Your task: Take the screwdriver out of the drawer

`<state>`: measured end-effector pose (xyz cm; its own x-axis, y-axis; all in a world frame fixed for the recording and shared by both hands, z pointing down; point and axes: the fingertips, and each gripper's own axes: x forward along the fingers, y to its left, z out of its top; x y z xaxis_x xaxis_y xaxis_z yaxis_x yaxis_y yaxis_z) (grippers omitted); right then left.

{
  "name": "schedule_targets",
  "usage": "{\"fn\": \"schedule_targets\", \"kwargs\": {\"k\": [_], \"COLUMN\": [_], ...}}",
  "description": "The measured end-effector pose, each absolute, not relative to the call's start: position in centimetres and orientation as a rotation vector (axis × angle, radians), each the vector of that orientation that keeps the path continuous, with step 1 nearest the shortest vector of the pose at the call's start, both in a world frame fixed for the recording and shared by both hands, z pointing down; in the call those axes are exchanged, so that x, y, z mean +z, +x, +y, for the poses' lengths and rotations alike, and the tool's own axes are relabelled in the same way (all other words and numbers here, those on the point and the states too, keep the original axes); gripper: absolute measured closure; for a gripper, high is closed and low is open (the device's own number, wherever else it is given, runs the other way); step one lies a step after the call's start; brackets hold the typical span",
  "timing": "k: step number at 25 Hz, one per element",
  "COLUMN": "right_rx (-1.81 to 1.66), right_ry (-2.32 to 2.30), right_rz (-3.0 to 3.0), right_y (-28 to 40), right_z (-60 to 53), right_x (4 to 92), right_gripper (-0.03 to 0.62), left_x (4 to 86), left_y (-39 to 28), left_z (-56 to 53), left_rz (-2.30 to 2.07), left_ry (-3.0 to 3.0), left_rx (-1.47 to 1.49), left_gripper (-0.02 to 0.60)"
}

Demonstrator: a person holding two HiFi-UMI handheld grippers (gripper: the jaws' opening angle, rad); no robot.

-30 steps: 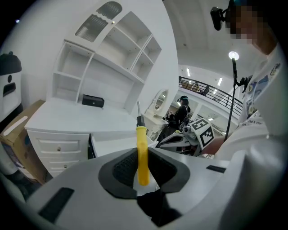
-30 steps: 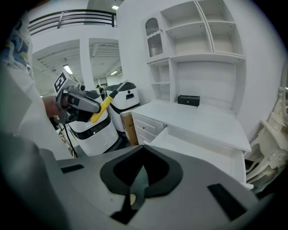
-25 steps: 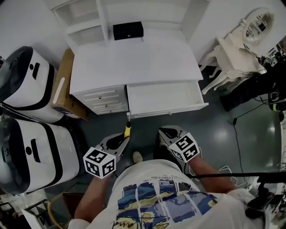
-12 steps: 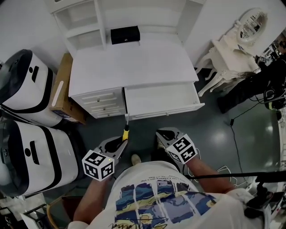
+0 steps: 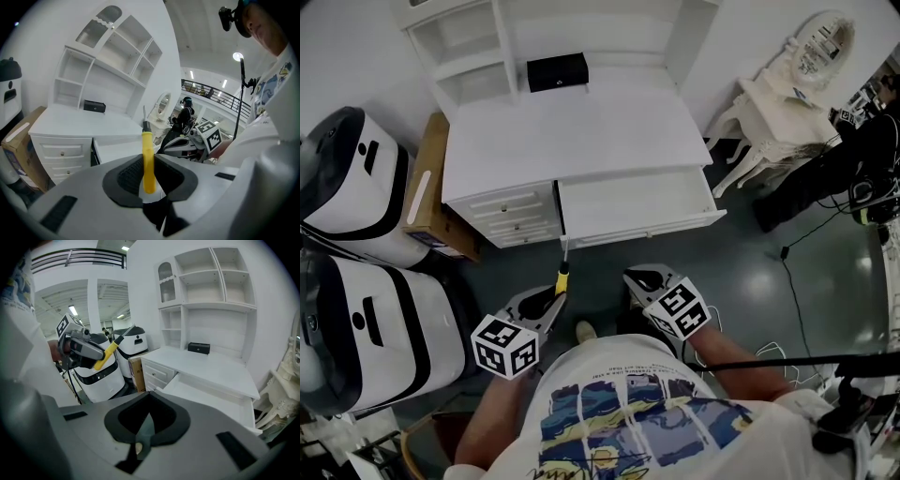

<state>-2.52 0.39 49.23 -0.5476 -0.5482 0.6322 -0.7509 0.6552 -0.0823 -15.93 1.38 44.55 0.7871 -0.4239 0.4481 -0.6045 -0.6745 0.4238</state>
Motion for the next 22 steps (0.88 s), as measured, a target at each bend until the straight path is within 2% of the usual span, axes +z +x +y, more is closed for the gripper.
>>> {"fn": "schedule_targets", "kwargs": {"k": [22], "right_rx": [0.46], "right_ry": [0.982], "right_rz": [-2.3], "right_y": [-3.49], "right_z": [0.03], "right_x": [49.55], "right_gripper": [0.569], "left_x": [44.91], "left_y": [-16.5], "left_z": [1.33], "left_rz": [-0.763], "left_ry": [2.386], "left_rx": [0.427], "left_gripper": [0.503]}}
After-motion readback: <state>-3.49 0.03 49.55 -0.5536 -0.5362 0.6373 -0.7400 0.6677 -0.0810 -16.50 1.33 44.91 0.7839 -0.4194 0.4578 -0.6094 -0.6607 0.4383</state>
